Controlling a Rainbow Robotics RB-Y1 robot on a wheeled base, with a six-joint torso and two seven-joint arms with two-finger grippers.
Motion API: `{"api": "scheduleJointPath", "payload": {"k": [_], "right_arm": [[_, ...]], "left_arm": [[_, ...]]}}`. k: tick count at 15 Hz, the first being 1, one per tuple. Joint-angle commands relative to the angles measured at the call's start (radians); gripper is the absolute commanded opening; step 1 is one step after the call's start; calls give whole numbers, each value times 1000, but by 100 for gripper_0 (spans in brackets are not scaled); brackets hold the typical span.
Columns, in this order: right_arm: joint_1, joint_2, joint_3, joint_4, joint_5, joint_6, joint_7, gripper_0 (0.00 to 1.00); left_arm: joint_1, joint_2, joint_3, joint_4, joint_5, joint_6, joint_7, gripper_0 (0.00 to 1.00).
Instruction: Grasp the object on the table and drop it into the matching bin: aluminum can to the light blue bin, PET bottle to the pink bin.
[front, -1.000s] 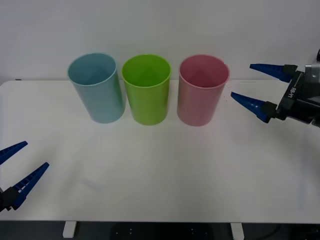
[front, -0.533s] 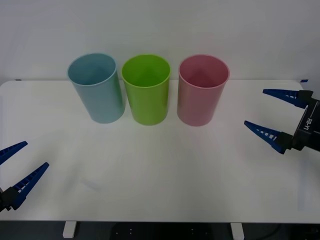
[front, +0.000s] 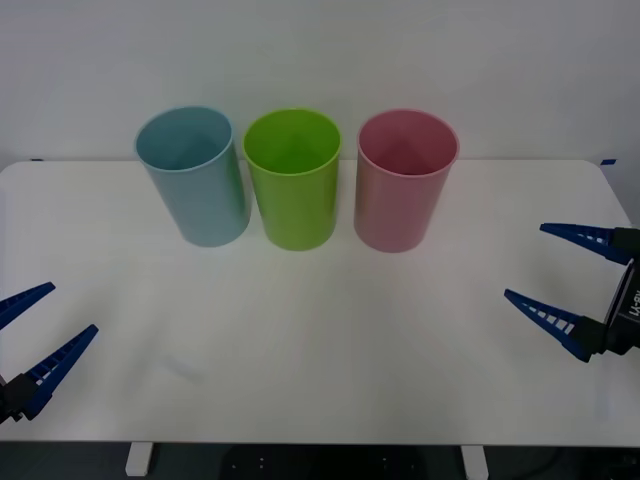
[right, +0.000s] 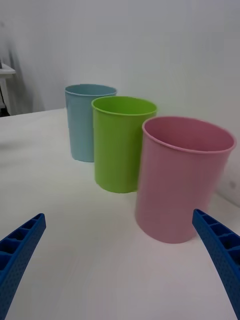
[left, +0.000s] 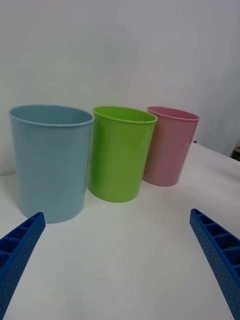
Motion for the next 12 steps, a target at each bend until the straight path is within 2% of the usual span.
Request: {"api": "scheduleJointPath", "payload": {"k": [1, 12], "right_arm": [[57, 17, -5, 1, -13, -2, -4, 100], [118, 31, -12, 1, -19, -4, -13, 100]], "left_arm": [[0, 0, 0, 0, 0, 0, 0, 100], [0, 0, 0, 0, 0, 0, 0, 100]]}}
